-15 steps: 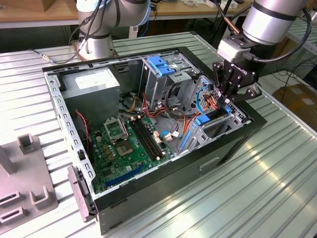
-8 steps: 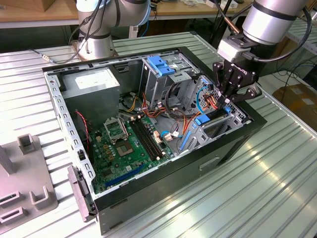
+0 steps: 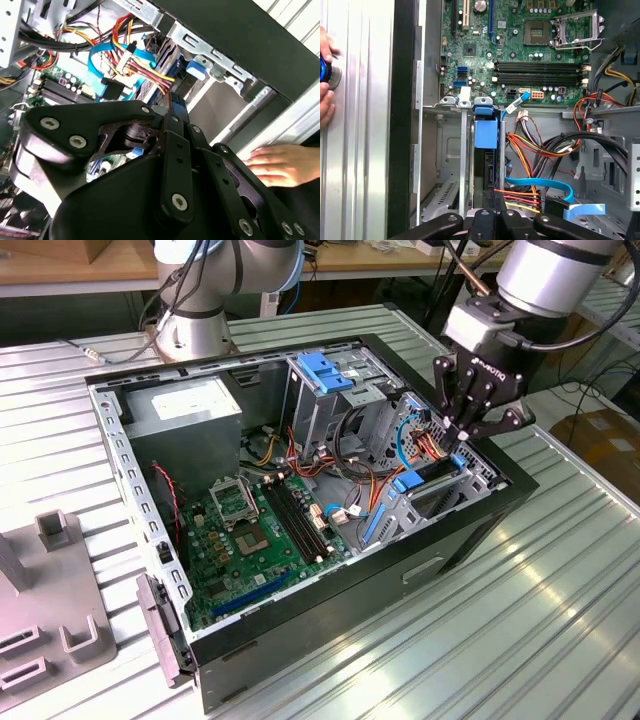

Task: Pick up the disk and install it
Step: 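Insert the second disk wire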

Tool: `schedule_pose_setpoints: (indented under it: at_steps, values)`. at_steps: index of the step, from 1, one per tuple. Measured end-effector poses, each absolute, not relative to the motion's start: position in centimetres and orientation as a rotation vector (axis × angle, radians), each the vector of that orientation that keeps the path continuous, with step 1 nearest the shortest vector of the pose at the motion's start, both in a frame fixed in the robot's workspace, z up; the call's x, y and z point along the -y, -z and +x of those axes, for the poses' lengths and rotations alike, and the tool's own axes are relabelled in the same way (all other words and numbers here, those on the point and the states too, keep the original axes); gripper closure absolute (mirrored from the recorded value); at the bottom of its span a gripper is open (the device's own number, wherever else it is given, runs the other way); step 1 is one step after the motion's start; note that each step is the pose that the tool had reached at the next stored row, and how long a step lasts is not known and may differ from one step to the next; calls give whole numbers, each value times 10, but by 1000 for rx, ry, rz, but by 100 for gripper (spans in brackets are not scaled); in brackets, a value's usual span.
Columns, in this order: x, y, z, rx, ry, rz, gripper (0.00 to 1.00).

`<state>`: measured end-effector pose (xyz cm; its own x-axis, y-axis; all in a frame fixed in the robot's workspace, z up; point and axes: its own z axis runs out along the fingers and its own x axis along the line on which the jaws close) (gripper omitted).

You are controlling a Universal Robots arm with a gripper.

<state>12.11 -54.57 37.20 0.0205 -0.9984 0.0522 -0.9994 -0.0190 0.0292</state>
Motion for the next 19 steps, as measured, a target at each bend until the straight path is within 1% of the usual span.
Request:
schedule_pose_setpoints:
  at_steps: [3,7,9,11,14,19]
  values:
    - [546,-386,121,2150,-6,2194,89]
    - [533,-389,121,2141,-1,2185,89]
    - [519,-389,121,2135,-12,2179,89]
    - [506,-391,121,2122,-39,2164,89]
    - [491,-391,121,2115,-50,2158,89]
    - [481,-390,121,2111,-59,2154,89]
